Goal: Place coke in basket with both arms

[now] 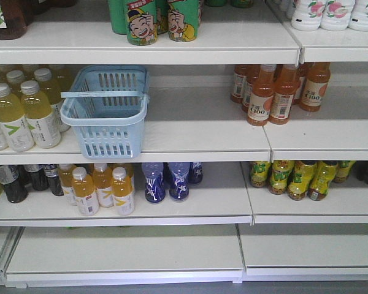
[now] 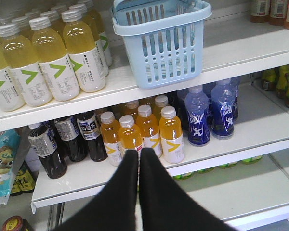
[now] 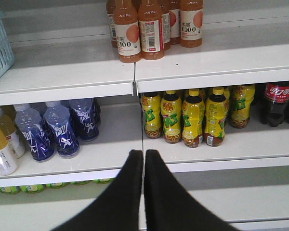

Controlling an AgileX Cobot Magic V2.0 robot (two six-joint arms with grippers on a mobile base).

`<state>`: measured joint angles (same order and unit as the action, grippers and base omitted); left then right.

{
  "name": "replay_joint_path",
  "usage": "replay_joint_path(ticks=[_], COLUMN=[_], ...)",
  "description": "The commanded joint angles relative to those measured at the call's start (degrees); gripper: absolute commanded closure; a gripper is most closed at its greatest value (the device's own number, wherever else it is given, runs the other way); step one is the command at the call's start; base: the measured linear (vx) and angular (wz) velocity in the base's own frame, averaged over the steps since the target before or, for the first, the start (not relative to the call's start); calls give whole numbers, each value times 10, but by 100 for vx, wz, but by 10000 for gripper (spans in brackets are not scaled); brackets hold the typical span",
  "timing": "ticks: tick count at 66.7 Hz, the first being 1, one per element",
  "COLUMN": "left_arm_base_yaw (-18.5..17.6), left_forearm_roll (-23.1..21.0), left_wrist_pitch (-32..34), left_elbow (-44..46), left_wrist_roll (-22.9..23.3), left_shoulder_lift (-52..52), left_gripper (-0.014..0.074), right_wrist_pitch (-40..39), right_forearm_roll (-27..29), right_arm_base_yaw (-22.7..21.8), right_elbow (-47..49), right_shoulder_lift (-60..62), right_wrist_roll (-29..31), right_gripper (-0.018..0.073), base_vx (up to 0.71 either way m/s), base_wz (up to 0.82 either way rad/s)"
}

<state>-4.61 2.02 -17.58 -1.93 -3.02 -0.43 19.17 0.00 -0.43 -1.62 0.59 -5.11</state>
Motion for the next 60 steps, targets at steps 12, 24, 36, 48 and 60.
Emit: replay_joint_path(ticks=[12, 24, 36, 48, 60], left_arm_base_yaw=[0, 0, 0, 0, 0], left_forearm_roll=[-2, -2, -2, -2, -2], left_wrist_pitch=[37, 37, 37, 37, 37], left_elbow=[0, 0, 0, 0, 0], left_wrist_roll=[6, 6, 6, 6, 6], left_shoulder_lift=[-11, -11, -11, -11, -11], left_gripper=[603, 603, 603, 603, 603], right_wrist_pitch=[-40, -40, -40, -40, -40], right_forearm_roll=[-4, -4, -4, -4, -4], right_arm_base_yaw=[-4, -4, -4, -4, -4], right_elbow=[-6, -6, -6, -6, -6], right_shoulder_lift=[11, 11, 11, 11, 11], right_wrist_roll=[5, 5, 5, 5, 5], right_gripper=[564, 564, 564, 564, 564], base_vx=[4, 3, 3, 2, 1], base_wz=[-2, -1, -1, -1, 0])
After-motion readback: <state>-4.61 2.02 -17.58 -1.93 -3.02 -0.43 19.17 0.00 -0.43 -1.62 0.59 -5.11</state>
